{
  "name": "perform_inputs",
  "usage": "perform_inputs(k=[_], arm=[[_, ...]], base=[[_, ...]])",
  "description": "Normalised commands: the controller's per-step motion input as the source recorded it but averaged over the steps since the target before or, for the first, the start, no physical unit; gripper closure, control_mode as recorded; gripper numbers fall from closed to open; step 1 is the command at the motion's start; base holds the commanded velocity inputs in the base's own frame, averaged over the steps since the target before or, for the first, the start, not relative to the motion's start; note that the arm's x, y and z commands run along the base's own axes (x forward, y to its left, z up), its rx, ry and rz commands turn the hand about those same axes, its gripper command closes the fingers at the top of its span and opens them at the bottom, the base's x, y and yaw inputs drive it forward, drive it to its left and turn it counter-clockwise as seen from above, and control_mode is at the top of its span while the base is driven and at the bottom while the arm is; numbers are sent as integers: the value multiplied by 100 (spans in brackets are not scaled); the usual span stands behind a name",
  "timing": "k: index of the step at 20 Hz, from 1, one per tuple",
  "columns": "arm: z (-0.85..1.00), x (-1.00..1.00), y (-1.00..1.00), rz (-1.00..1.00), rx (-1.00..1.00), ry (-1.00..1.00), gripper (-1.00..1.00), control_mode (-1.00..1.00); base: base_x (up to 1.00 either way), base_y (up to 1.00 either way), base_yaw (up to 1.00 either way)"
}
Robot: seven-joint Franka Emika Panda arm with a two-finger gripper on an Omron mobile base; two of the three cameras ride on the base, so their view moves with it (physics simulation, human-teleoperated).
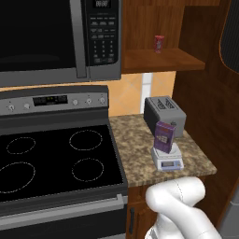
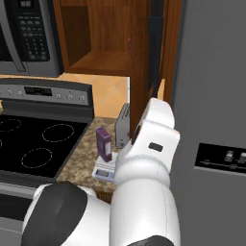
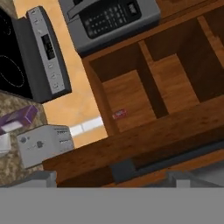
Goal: Pick the cereal and place it on the digital scale for weighing, and close the cabinet.
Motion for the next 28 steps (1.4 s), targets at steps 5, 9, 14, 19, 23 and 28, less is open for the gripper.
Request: perform_inputs(k=[5, 9, 14, 19, 23, 28], arm=[[-41, 73, -24, 2, 3, -13, -100, -100], [-7, 28, -76, 11, 12, 0, -100, -100], [-8, 73, -8, 14, 1, -6, -100, -100], [-4, -22, -42, 19, 1, -20, -100, -100], [-15, 52, -4, 12, 0, -27, -100, -100], [-6, 93, -5, 15, 0, -30, -100, -100]], base=[[0, 0, 0], [0, 0, 0], [0, 0, 0], [0, 0, 0], [0, 0, 0], [0, 0, 0]])
